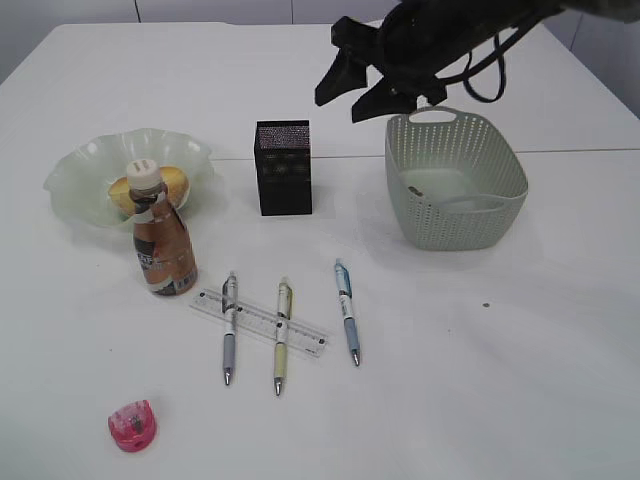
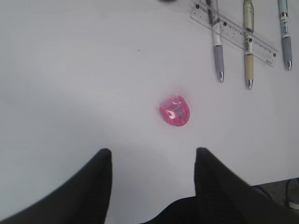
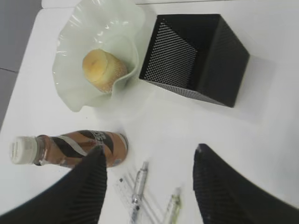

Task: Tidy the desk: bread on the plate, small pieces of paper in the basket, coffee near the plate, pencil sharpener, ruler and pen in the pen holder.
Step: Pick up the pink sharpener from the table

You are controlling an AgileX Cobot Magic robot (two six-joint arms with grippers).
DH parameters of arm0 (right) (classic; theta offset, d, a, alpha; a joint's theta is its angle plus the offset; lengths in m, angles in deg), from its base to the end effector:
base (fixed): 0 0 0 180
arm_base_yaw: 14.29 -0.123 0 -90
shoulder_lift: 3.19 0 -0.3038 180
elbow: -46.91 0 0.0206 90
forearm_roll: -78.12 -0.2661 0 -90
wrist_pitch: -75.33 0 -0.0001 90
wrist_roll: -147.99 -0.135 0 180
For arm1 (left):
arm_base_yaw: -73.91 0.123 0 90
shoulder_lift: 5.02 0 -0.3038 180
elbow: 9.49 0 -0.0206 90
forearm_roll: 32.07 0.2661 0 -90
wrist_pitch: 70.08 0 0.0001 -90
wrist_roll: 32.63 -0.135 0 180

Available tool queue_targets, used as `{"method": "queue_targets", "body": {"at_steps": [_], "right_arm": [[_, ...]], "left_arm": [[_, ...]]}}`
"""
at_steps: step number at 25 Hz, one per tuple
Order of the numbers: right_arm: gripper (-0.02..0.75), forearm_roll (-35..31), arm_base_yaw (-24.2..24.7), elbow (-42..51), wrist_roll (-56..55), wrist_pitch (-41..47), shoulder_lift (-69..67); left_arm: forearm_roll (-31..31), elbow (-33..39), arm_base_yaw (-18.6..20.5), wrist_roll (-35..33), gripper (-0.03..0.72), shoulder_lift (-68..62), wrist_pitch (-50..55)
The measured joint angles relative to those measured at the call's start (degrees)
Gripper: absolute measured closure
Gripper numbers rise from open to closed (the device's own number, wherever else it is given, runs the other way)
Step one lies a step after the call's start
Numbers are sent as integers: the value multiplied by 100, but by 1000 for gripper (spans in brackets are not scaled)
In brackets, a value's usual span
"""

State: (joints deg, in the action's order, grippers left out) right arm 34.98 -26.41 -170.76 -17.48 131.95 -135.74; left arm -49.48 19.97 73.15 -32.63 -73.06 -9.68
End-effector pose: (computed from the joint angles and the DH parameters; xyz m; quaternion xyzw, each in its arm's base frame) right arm 0.5110 0.1886 0.2564 -0.0905 0.9049 0.3424 0.2362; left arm 0.2038 -0.0378 0.2707 -0.0417 0.9705 -0.1447 0.1885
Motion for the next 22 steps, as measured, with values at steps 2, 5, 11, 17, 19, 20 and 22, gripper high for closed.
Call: {"method": "queue_targets", "body": {"at_steps": [2, 5, 11, 17, 19, 20, 22], "right_arm": [[310, 710, 0, 0, -455, 107, 263], [311, 1820, 0, 39, -1173, 236, 709], [311, 2802, -4, 626, -1453, 675, 1647], [311, 3355, -13, 1723, -1453, 853, 2322], [311, 3544, -13, 2160, -1487, 863, 2586], [311, 3668, -13, 2421, -1531, 863, 2744], [311, 3893, -13, 2935, -1614, 863, 3053]], "left_arm": [[0, 0, 0, 0, 272, 0, -28], [0, 0, 0, 0, 272, 0, -126], [0, 0, 0, 0, 272, 0, -230], [0, 0, 0, 0, 272, 0, -320], [0, 0, 0, 0, 272, 0, -320], [0, 0, 0, 0, 272, 0, -320], [0, 0, 0, 0, 272, 0, -320]]}}
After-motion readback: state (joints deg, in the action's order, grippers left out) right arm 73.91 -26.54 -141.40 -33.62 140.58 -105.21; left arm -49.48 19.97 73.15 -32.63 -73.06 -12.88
